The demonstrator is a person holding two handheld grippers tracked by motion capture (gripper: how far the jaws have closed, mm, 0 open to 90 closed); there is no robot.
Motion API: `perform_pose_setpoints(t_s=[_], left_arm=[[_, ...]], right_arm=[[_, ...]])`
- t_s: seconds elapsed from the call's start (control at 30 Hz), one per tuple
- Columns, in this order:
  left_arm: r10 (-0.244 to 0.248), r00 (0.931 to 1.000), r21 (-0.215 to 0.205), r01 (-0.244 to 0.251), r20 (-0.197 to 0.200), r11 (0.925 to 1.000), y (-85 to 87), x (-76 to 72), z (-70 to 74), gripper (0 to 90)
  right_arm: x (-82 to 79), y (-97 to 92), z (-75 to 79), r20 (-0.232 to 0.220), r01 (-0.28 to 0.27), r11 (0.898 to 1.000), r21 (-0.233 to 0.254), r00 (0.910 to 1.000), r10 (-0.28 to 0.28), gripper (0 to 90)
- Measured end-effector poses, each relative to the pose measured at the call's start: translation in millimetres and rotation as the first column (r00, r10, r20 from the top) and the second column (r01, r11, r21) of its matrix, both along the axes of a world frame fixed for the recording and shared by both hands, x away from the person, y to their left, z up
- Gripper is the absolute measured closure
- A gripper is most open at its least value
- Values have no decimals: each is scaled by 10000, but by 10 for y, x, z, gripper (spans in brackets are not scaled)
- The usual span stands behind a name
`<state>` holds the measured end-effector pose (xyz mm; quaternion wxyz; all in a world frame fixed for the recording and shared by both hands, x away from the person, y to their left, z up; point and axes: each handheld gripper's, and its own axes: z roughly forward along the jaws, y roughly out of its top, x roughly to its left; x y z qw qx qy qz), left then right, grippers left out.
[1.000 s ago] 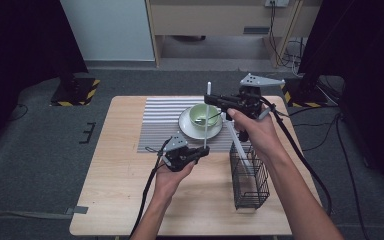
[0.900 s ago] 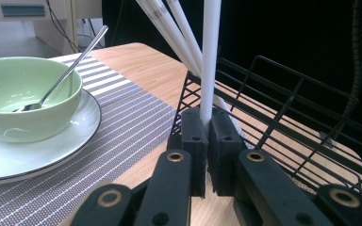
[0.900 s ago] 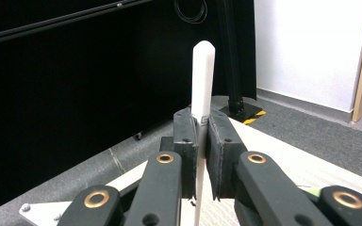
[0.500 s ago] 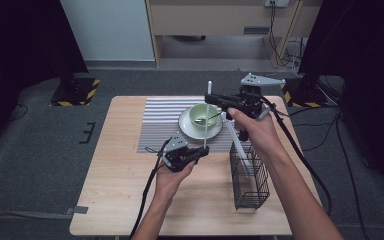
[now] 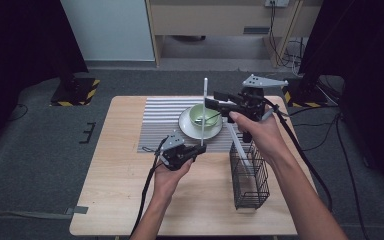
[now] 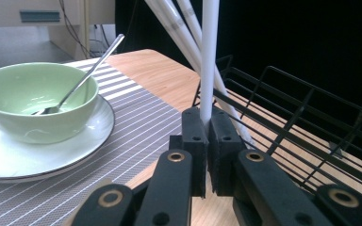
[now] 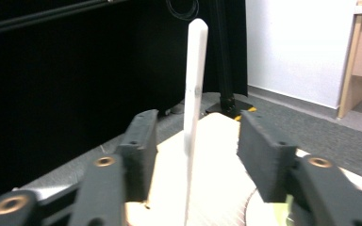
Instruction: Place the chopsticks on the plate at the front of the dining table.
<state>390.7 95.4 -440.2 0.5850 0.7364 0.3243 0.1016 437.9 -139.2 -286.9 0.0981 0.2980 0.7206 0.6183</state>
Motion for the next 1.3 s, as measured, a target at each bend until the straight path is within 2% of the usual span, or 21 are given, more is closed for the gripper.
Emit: perform_pose_setpoints(t_s=[0.27, 0.3, 0.43, 0.47, 0.5, 0.57, 0.63, 0.67, 0.77, 0.8, 0.83, 0.9, 0.93, 0.97, 1.03, 1.1, 1.17, 1.2, 1.23, 1.27, 1.3], left_arm=[[530, 9981, -131, -534, -319, 9985, 113, 58, 21, 865], [737, 9965, -92, -742, -405, 9972, 144, 87, 27, 865], [1161, 9921, 63, -1160, -483, 9932, 186, 141, 56, 865], [1161, 9921, 63, -1160, -483, 9932, 186, 141, 56, 865], [1388, 9891, 205, -1380, -488, 9902, 202, 163, 85, 865], [1572, 9863, 295, -1558, -503, 9873, 205, 180, 109, 865], [1790, 9823, 397, -1769, -551, 9834, 206, 198, 141, 865], [2035, 9771, 516, -2005, -624, 9783, 196, 215, 174, 865], [2359, 9692, 755, -2307, -700, 9701, 185, 238, 218, 865], [2579, 9632, 740, -2525, -761, 9648, 179, 260, 253, 865], [2579, 9632, 740, -2525, -761, 9648, 179, 260, 253, 865], [2891, 9540, 811, -2829, -791, 9557, 166, 305, 297, 865], [2891, 9540, 811, -2829, -791, 9557, 166, 305, 297, 865], [3073, 9481, 844, -3007, -815, 9500, 159, 332, 314, 865], [3227, 9424, 835, -3159, -875, 9451, 145, 368, 330, 865], [3413, 9357, 1078, -3315, -893, 9373, 117, 415, 342, 865], [3502, 9311, 1177, -3383, -1016, 9336, 99, 446, 336, 865], [3502, 9311, 1177, -3383, -1016, 9336, 99, 446, 336, 865], [3603, 9266, 1352, -3454, -1081, 9287, 75, 472, 330, 865], [3603, 9266, 1352, -3454, -1081, 9287, 75, 472, 330, 865], [3629, 9250, 1409, -3467, -1126, 9273, 62, 488, 328, 865]], right_arm=[[-104, -339, -141, 320, 1128, 9933, -246, 9932, -1120, 241], [-112, -514, -209, 288, 1634, 9865, -119, 9862, -1630, 202], [-112, -852, -346, 220, 2564, 9665, 89, 9663, -2565, 163], [-112, -852, -346, 220, 2564, 9665, 89, 9663, -2565, 163], [-123, -1014, -425, 297, 3033, 9529, -8, 9525, -3032, 159], [-129, -1075, -457, 329, 3212, 9470, -35, 9465, -3209, 157], [-151, -1251, -553, 279, 3784, 9256, -44, 9253, -3782, 155], [-174, -1401, -657, 33, 4277, 9038, 111, 9039, -4278, 147], [-203, -1515, -763, -270, 4548, 8900, 323, 8906, -4541, 142], [-238, -1630, -912, -344, 4930, 8697, 241, 8698, -4922, 140], [-238, -1630, -912, -344, 4930, 8697, 241, 8698, -4922, 140], [-266, -1757, -1110, -573, 5301, 8479, 123, 8469, -5286, 140], [-266, -1757, -1110, -573, 5301, 8479, 123, 8469, -5286, 140], [-271, -1783, -1160, -628, 5371, 8435, 78, 8421, -5357, 140], [-301, -1831, -1379, -668, 5634, 8249, -459, 8222, -5653, 141], [-311, -1832, -1472, -575, 5774, 8122, -831, 8109, -5824, 141], [-323, -1819, -1598, -556, 6004, 7878, -1373, 7894, -6113, 142], [-323, -1819, -1598, -556, 6004, 7878, -1373, 7894, -6113, 142], [-333, -1795, -1735, -493, 6116, 7650, -2018, 7737, -6316, 142], [-333, -1795, -1735, -493, 6116, 7650, -2018, 7737, -6316, 142], [-346, -1772, -1840, -430, 6138, 7531, -2367, 7677, -6393, 141]])
